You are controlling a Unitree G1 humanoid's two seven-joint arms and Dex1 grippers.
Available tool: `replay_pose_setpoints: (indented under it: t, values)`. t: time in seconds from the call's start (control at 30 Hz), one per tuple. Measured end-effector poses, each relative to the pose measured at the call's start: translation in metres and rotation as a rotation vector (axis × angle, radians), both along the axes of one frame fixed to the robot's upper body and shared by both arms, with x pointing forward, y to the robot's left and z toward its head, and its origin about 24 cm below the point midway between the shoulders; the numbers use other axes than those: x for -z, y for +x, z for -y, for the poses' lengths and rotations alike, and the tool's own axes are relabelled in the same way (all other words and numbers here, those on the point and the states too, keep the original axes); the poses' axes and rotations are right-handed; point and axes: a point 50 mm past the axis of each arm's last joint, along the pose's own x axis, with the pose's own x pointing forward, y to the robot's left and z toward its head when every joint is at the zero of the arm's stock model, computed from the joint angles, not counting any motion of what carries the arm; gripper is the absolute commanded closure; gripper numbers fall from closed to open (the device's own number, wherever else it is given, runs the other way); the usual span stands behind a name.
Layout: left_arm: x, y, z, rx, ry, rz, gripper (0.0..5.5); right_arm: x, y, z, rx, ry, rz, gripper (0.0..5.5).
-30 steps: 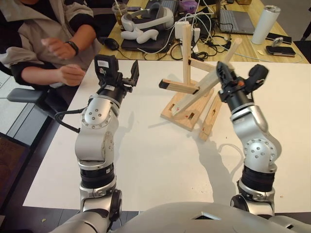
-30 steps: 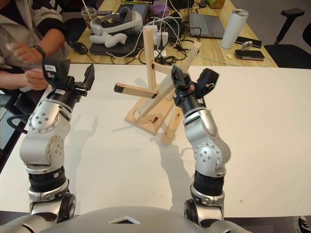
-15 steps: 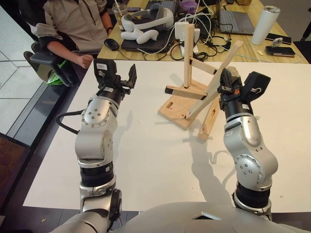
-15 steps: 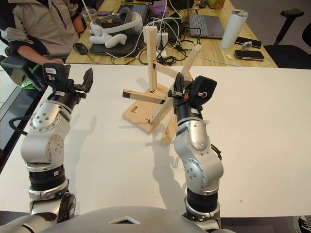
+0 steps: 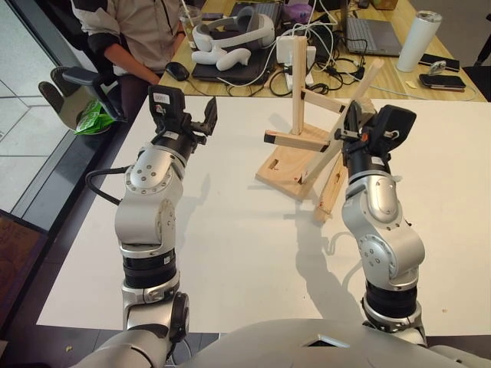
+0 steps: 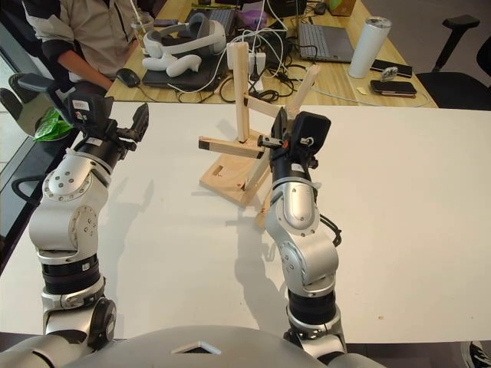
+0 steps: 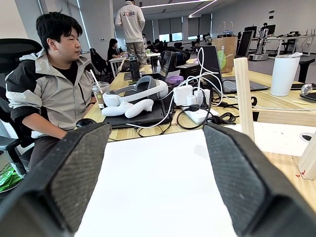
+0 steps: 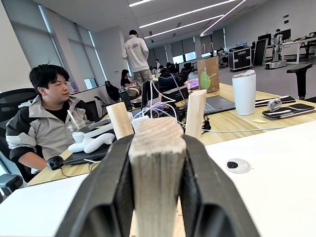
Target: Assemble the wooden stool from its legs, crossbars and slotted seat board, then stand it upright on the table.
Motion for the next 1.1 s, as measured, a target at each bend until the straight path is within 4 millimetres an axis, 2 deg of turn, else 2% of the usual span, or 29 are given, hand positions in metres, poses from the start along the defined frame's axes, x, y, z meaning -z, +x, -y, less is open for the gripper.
replay_pose_setpoints:
  t: [0.37, 0.57, 0.77, 0.9, 1.1]
  values:
    - [-0.001, -0.001, -0.001, -0.013, 0.0, 0.007, 2.06, -0.003, 0.008, 0.013, 0.069, 0.098, -0.086, 4.5]
    - [0.0, -0.002, -0.002, -0.02, 0.0, 0.008, 2.06, -0.009, 0.013, 0.02, 0.198, 0.175, -0.179, 4.5]
    - [0.002, -0.007, -0.006, -0.064, -0.001, 0.014, 2.06, -0.013, 0.004, 0.014, 0.207, 0.087, -0.231, 4.5]
    - [0.0, -0.008, -0.007, -0.077, -0.003, 0.025, 2.06, -0.002, -0.003, 0.007, 0.109, -0.042, -0.226, 4.5]
    - [0.0, -0.009, -0.008, -0.096, -0.014, 0.031, 2.06, 0.009, 0.012, 0.01, -0.018, -0.152, -0.173, 4.5]
